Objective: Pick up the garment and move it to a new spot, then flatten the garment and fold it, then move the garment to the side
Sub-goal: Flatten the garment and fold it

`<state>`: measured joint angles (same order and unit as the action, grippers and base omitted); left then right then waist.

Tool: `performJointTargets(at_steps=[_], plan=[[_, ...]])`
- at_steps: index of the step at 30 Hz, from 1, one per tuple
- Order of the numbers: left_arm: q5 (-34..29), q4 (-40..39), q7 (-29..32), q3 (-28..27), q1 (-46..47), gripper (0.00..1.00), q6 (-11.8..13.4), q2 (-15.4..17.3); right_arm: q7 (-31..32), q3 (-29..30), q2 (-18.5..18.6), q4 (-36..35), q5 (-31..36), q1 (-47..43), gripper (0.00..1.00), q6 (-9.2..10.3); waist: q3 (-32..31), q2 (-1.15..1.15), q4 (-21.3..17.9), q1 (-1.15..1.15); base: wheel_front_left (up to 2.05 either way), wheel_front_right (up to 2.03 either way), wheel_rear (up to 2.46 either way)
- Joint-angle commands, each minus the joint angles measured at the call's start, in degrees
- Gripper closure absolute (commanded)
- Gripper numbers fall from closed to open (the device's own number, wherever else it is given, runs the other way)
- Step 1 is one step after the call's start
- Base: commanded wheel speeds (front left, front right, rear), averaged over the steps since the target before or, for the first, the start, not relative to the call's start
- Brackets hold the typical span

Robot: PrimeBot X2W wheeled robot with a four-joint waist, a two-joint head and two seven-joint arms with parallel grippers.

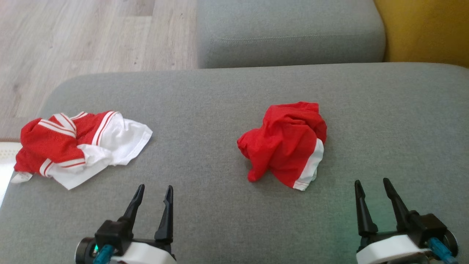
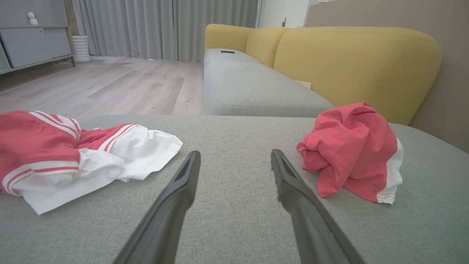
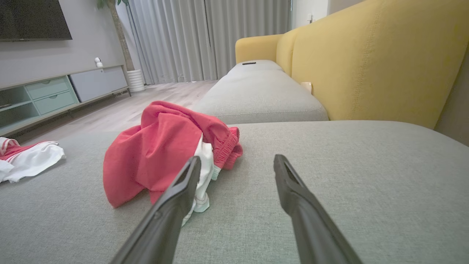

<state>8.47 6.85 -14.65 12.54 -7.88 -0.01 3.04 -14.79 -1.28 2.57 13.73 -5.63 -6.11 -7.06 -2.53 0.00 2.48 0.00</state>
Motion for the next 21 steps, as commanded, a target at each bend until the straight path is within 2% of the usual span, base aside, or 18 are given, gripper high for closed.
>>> performJointTargets(at_steps=[1,9,17,20,21], plan=[[-0.5,-2.1,-0.3,-1.1,3.5,0.00,-0.1,-0.2,-0.2,-1.5,0.3,-1.6,-0.1,2.7,0.00,-0.43,0.5,0.00,0.4,0.00,0.00,0.00,0.00],[-1.3,-2.6,-0.3,0.0,4.9,0.00,-0.7,-0.2,-0.2,-3.9,0.3,2.3,-2.1,5.6,0.00,-0.43,2.9,0.00,1.4,0.00,0.00,0.00,0.00],[-1.3,-3.2,-0.3,1.9,7.5,0.00,-1.2,-0.2,-0.2,-10.4,0.3,13.6,-7.9,13.9,0.00,-0.43,7.4,0.00,2.8,0.00,0.00,0.00,0.00],[-1.8,-3.6,-0.3,2.8,8.8,0.00,-1.3,-0.2,-0.2,-12.0,0.3,18.0,-8.2,17.7,0.00,-0.43,9.1,0.00,3.5,0.00,0.00,0.00,0.00],[-1.7,-3.7,-0.3,3.0,9.3,0.00,-1.2,-0.2,-0.2,-11.7,0.3,21.6,-7.6,19.7,0.00,-0.43,9.9,0.00,3.8,0.00,0.00,0.00,0.00]])
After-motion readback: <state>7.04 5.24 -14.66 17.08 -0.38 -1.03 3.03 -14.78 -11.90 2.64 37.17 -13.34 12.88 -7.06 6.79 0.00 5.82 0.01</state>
